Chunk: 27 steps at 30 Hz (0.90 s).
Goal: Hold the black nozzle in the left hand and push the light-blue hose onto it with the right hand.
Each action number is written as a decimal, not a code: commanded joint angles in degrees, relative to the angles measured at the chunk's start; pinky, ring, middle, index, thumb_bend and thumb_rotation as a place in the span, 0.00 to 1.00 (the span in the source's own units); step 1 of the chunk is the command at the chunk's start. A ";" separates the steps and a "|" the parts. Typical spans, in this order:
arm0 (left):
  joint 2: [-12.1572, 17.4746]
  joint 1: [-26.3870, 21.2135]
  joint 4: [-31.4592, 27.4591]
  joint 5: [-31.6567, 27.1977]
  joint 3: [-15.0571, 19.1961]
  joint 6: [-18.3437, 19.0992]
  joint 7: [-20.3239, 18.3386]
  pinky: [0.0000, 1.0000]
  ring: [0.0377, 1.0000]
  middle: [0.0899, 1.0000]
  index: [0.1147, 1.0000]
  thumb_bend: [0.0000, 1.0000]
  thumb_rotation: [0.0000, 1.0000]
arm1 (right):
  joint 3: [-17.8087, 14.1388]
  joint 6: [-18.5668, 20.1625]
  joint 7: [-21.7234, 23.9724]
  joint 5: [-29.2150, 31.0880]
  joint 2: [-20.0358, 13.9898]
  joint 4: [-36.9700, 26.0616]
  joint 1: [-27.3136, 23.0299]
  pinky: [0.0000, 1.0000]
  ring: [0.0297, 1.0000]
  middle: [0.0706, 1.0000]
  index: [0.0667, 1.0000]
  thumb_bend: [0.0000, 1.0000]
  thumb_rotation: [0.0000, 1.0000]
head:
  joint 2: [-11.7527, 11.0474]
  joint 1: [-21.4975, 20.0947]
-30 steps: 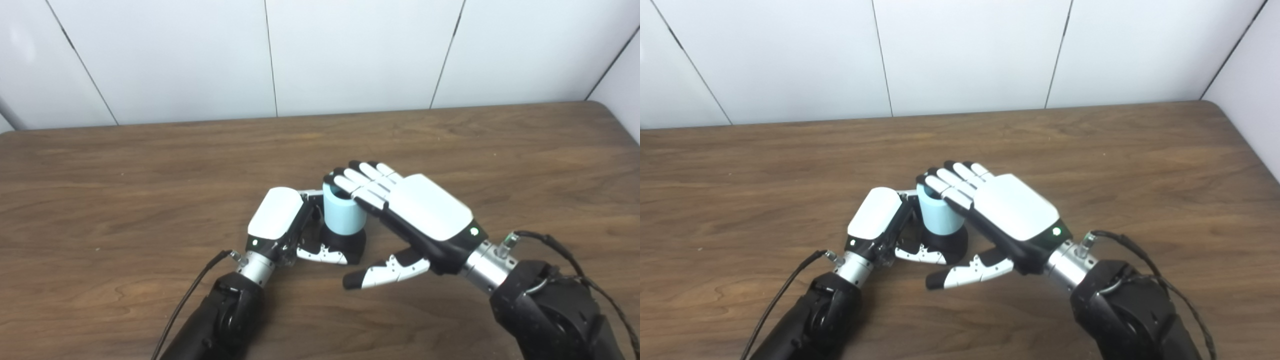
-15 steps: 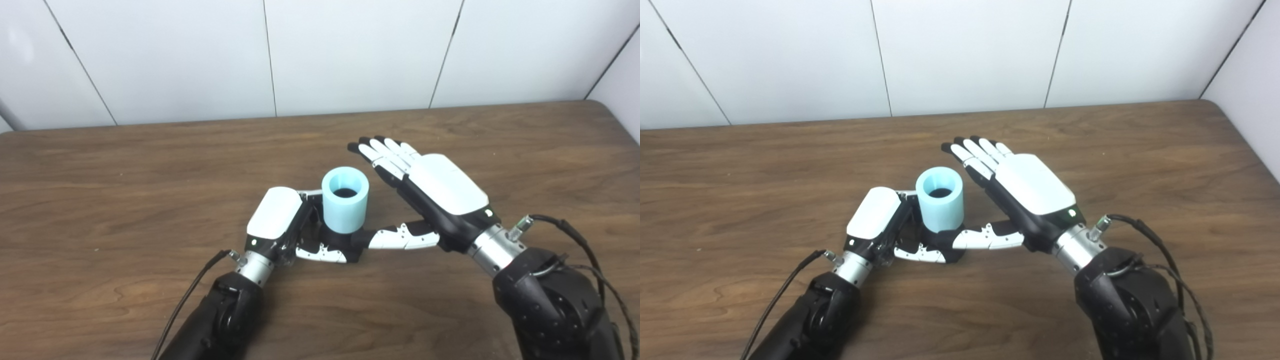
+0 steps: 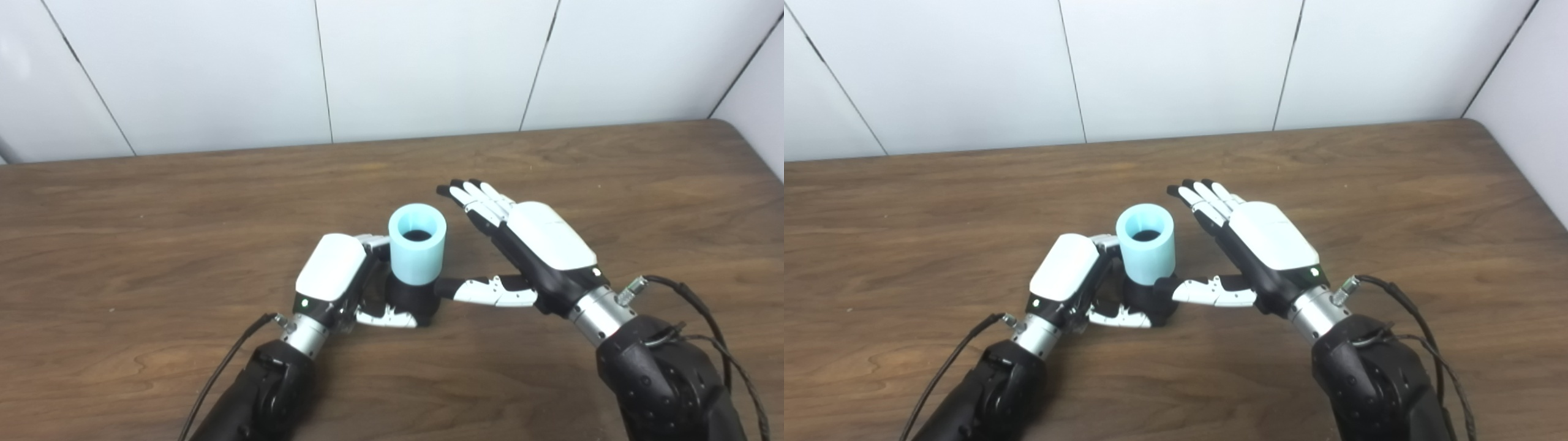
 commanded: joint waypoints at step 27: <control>3.03 0.91 -13.19 6.06 8.44 5.61 -14.35 0.88 0.84 0.84 0.87 1.00 0.55 | -0.15 -0.70 -4.28 -0.06 -0.98 1.18 0.24 0.94 1.00 0.97 1.00 0.61 1.00 | -0.29 1.19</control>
